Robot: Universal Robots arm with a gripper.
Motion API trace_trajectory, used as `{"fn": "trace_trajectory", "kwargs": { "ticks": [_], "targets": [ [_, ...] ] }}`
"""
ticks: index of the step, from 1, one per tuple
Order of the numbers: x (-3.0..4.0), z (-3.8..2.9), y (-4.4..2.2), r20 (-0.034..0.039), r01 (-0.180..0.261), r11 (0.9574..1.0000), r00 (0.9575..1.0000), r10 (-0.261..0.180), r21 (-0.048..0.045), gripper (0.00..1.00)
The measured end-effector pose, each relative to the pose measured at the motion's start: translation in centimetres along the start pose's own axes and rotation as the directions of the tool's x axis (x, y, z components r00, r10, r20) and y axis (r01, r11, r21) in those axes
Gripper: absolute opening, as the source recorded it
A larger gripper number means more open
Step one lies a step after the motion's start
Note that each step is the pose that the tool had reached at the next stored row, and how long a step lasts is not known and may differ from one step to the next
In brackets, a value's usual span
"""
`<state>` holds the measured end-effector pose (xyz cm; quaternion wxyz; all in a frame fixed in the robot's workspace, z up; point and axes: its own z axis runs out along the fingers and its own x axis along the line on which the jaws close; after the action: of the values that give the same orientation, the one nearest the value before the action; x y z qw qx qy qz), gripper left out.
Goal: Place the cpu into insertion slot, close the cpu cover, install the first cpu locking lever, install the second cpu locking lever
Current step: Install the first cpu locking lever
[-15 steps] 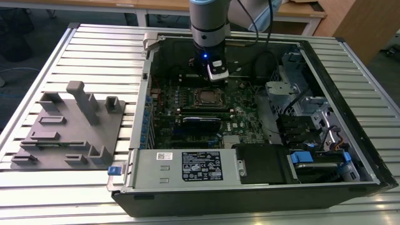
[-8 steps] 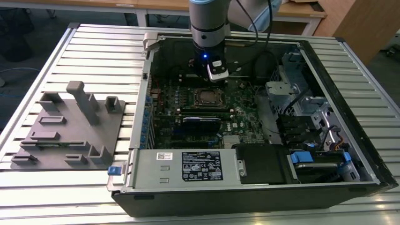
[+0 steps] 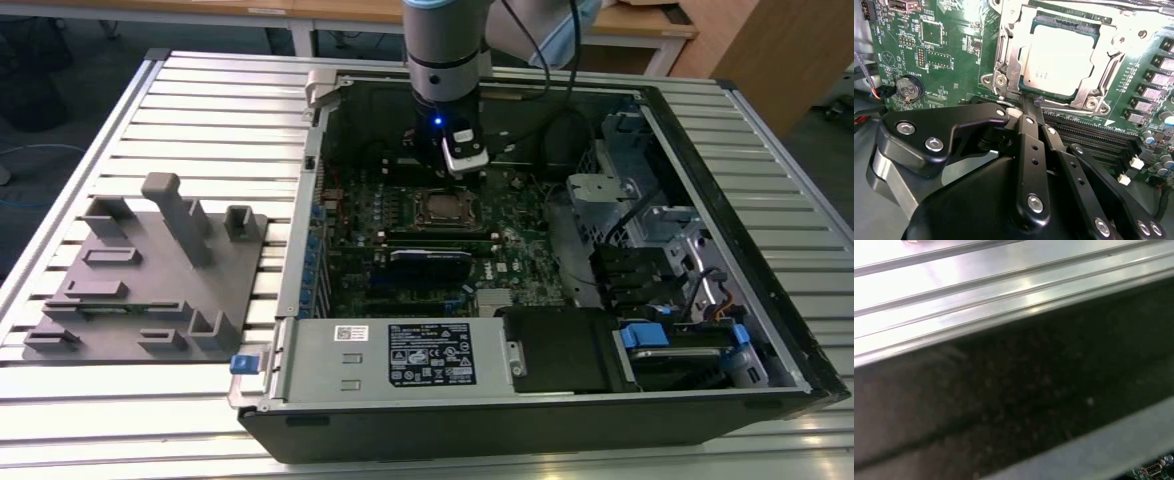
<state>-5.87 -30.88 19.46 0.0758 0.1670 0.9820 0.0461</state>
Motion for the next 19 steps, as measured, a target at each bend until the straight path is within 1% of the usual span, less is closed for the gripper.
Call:
{"fn": "trace_trajectory", "kwargs": {
  "ticks": [1, 6, 7, 11, 19],
  "targets": [
    [0.0, 0.02, 0.0, 0.0009, 0.0, 1.0, 1.0, 0.0, 0.0021, 0.1],
    [0.0, 0.02, 0.0, 0.0012, 0.0, 1.0, 1.0, 0.0, 0.0024, 0.1],
    [-0.01, -0.06, 0.02, 0.0015, 0.0, 1.0, 1.0, 0.0, 0.0019, 0.1],
    [-0.09, -0.71, 0.11, 0.0013, 0.0, 1.0, 1.0, 0.0, 0.0021, 0.1],
    [-0.08, -0.84, 0.12, 0.0013, 0.0, 1.0, 1.0, 0.0, 0.0026, 0.1]
  ]
}}
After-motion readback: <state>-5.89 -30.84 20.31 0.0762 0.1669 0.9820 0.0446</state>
